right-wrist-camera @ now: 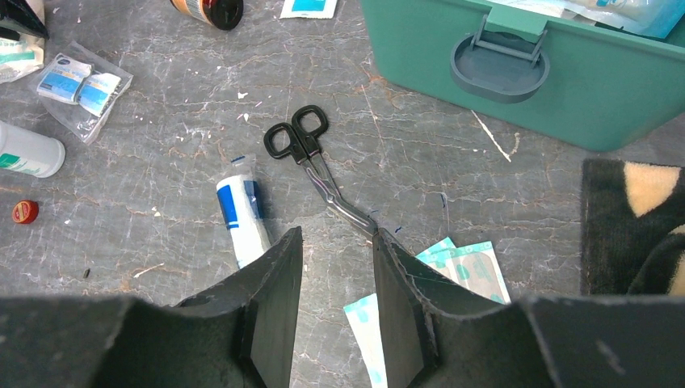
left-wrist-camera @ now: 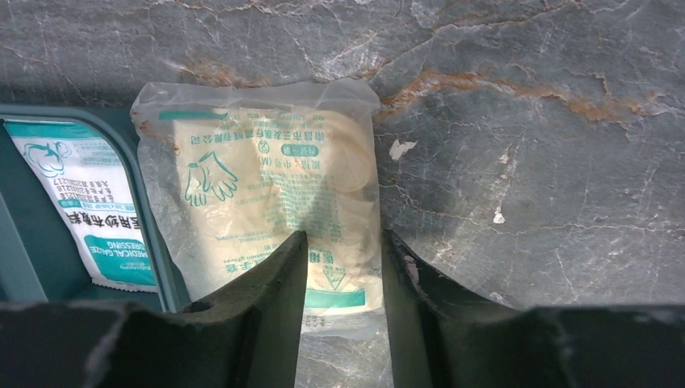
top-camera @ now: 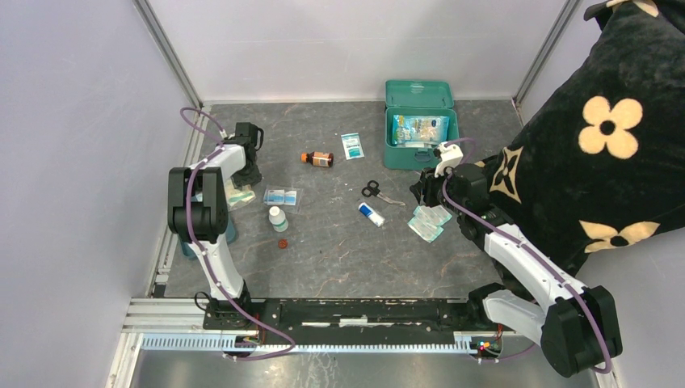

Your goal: Organize the medicine kit

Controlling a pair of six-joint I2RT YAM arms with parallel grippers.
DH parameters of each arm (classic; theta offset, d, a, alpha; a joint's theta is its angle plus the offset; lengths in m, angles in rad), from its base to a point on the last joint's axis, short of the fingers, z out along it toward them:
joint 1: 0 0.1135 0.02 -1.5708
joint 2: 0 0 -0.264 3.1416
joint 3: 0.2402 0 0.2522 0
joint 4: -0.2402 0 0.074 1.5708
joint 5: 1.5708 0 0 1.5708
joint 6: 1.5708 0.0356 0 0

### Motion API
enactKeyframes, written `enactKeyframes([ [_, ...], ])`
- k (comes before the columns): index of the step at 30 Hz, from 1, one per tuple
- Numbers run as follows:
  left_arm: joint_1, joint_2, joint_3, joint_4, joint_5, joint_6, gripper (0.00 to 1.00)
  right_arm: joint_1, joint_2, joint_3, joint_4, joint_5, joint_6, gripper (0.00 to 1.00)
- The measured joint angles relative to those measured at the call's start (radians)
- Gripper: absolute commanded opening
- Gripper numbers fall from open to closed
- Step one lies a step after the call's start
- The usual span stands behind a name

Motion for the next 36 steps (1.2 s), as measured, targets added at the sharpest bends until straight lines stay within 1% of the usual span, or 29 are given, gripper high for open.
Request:
enactKeyframes([
  [4,0.006,0.006,0.000,0.000,0.001,0.019,0.29,0.002,0.000,-0.001,0.000,0.000,-0.005,0.43],
  [10,0.007,0.008,0.000,0.006,0.003,0.031,0.03,0.002,0.000,-0.001,0.000,-0.005,-0.006,0.44],
  [15,0.007,0.003,0.000,0.012,0.009,0.035,0.02,0.003,-0.001,-0.001,0.000,-0.005,-0.006,0.44],
  [18,0.007,-0.034,-0.007,0.013,0.032,0.035,0.02,0.003,-0.005,-0.001,0.000,-0.005,-0.003,0.45],
  [22,0.007,-0.161,-0.024,0.016,0.090,0.035,0.02,0.003,-0.024,-0.003,0.011,-0.021,0.019,0.45],
  [28,-0.010,-0.393,-0.029,0.043,0.230,0.034,0.02,0.003,-0.034,-0.034,0.093,-0.074,0.114,0.51],
  [30,-0.037,-0.448,-0.029,0.053,0.272,0.030,0.02,0.006,-0.029,-0.044,0.130,-0.107,0.160,0.52],
  [32,-0.091,-0.491,-0.029,0.061,0.301,0.019,0.02,0.018,-0.017,-0.044,0.167,-0.132,0.200,0.53],
  [36,-0.250,-0.534,-0.034,0.091,0.358,-0.020,0.02,0.078,0.009,-0.043,0.237,-0.154,0.266,0.54],
])
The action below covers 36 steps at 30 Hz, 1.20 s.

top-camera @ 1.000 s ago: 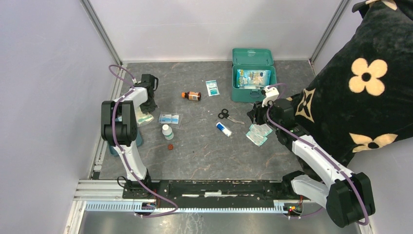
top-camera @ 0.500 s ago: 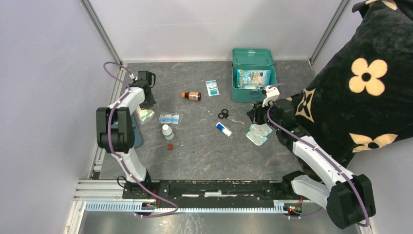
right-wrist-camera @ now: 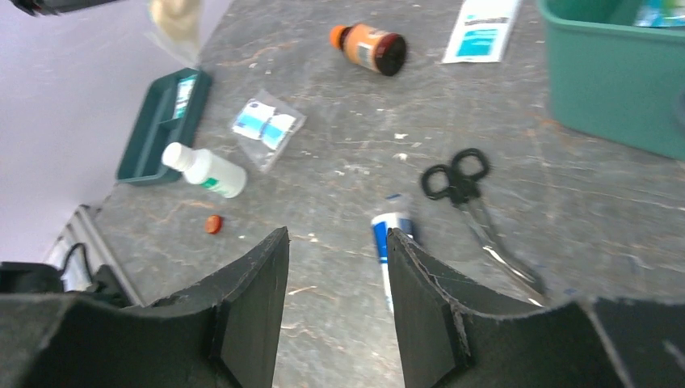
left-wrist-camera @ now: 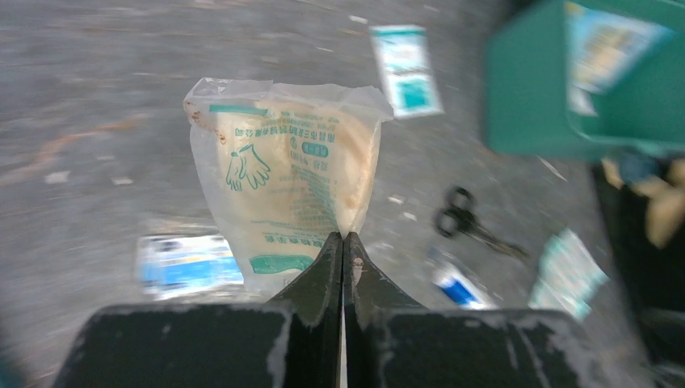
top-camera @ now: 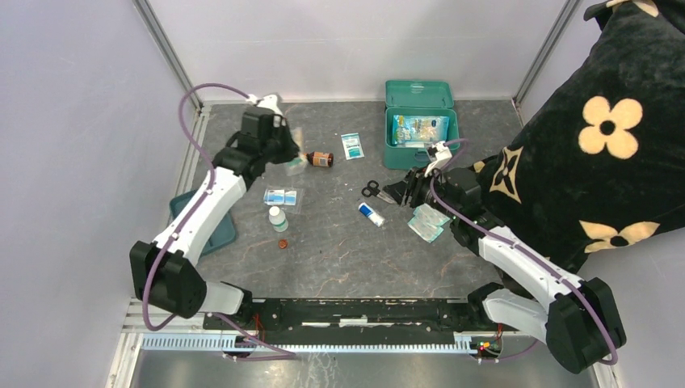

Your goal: Organize the medicine kit

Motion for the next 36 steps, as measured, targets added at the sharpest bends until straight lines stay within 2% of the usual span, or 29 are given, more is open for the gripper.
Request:
enactKeyframes([
  [4,-0.175,-0.034,-0.044,0.064,0.060,-0.042,0.02,0.050,0.022,0.027,0.041,-0.002,0.062,0.54],
  [9,-0.355,-0.044,-0.103,0.139,0.084,-0.061,0.02,0.055,0.024,0.069,0.074,0.037,0.144,0.54],
  [15,-0.489,-0.044,-0.146,0.186,0.086,-0.073,0.02,0.055,0.024,0.082,0.100,0.090,0.252,0.56],
  [25,-0.544,-0.020,-0.144,0.223,0.068,-0.074,0.02,0.075,0.073,0.082,0.080,0.111,0.391,0.58],
  [36,-0.564,0.011,-0.143,0.224,0.059,-0.074,0.02,0.104,0.090,0.082,0.077,0.112,0.425,0.57],
])
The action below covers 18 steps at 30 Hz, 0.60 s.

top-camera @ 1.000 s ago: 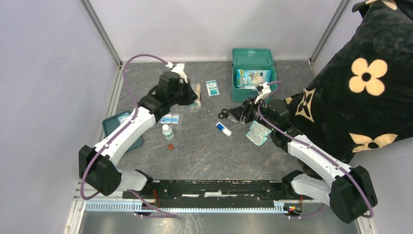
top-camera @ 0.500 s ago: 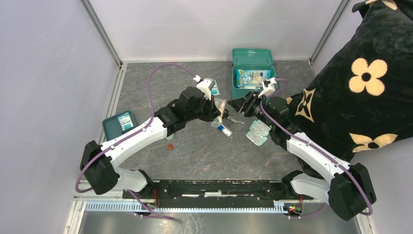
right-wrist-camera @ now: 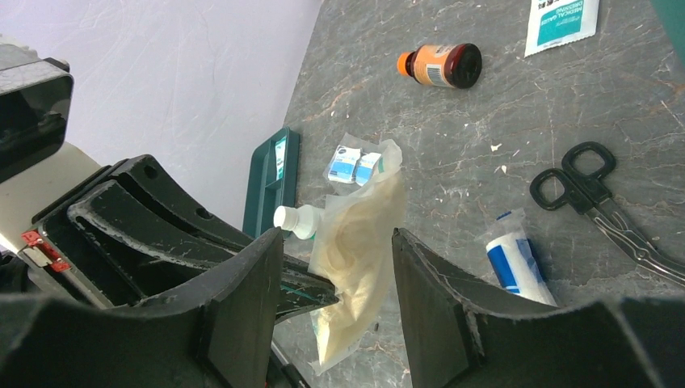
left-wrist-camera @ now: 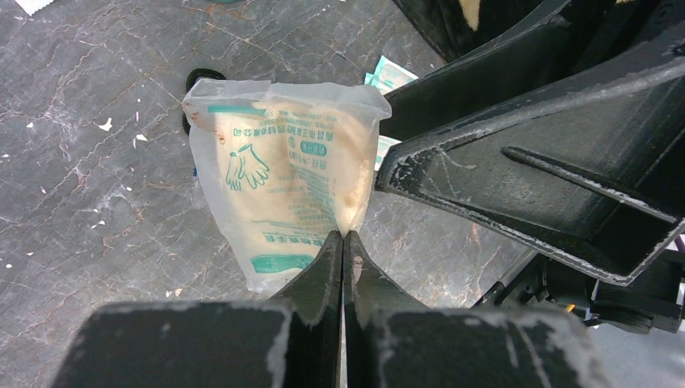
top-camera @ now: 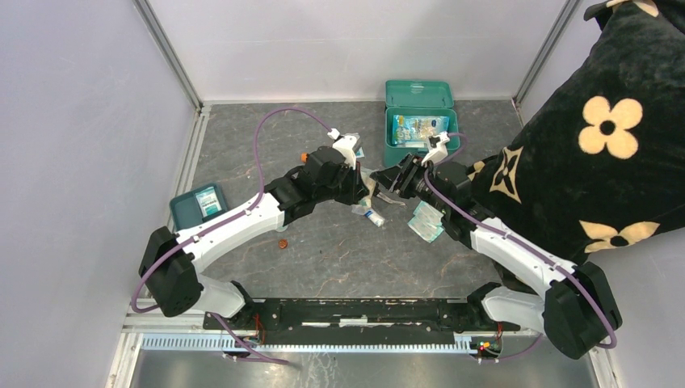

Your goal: Organize the medicine kit

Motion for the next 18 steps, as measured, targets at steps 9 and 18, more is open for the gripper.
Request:
enactKeyframes([
  [9,-0.009,0.018,0.005,0.005,0.000,0.000,0.02,0.003,0.057,0.000,0.002,-0.002,0.020,0.37],
  [18,-0.013,0.034,0.005,0.014,0.000,0.000,0.23,0.007,0.064,0.000,0.014,-0.008,0.032,0.00],
])
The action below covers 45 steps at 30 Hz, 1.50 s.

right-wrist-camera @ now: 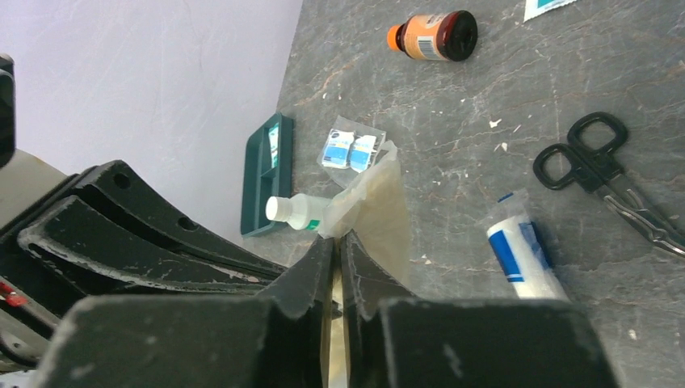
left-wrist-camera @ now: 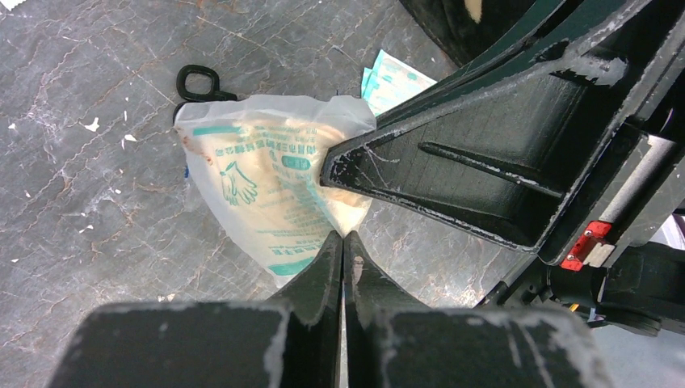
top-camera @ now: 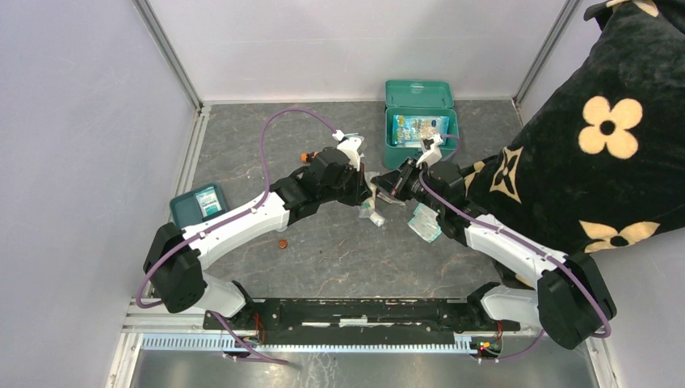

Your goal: Organize the medicine kit

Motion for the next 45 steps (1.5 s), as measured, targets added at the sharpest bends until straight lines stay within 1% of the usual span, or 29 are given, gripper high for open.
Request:
enactKeyframes([
  [4,-0.002,0.000,0.000,0.003,0.001,0.001,0.47,0.000,0.000,0.000,0.005,0.005,0.000,0.00],
  [6,-0.003,0.000,0.000,0.004,0.002,0.002,0.56,-0.003,0.000,0.000,0.003,0.011,-0.013,0.00],
  [11,-0.004,-0.010,0.000,-0.002,-0.016,0.001,0.70,-0.030,-0.001,0.024,-0.039,0.050,-0.135,0.00],
  [14,0.002,-0.042,0.001,-0.033,-0.080,0.001,0.71,-0.081,-0.015,0.064,-0.066,0.087,-0.253,0.00],
  [16,0.032,-0.066,0.006,-0.069,-0.103,0.001,0.71,-0.122,-0.030,0.093,-0.079,0.107,-0.340,0.00],
  [18,0.102,-0.087,0.007,-0.093,-0.101,0.001,0.71,-0.158,-0.046,0.122,-0.088,0.132,-0.433,0.00],
  [22,0.311,-0.128,0.007,-0.140,-0.100,0.004,0.71,-0.201,-0.076,0.170,-0.097,0.194,-0.641,0.00],
  [25,0.398,-0.158,0.007,-0.175,-0.114,0.038,0.71,-0.211,-0.068,0.229,-0.122,0.216,-0.825,0.00],
  [28,0.407,-0.168,0.007,-0.199,-0.131,0.074,0.71,-0.211,-0.040,0.280,-0.134,0.225,-0.967,0.00],
  [34,0.419,-0.170,-0.006,-0.221,-0.161,0.136,0.71,-0.212,0.119,0.414,-0.155,0.265,-1.270,0.00],
  [38,0.437,-0.171,-0.037,-0.221,-0.180,0.166,0.71,-0.213,0.236,0.481,-0.185,0.274,-1.440,0.00],
  [42,0.454,-0.171,-0.063,-0.217,-0.184,0.181,0.71,-0.213,0.324,0.509,-0.210,0.273,-1.577,0.01],
  [44,0.461,-0.171,-0.072,-0.215,-0.183,0.181,0.71,-0.213,0.368,0.527,-0.229,0.272,-1.640,0.03],
  [45,0.465,-0.171,-0.074,-0.214,-0.182,0.181,0.71,-0.213,0.386,0.534,-0.234,0.272,-1.665,0.05],
])
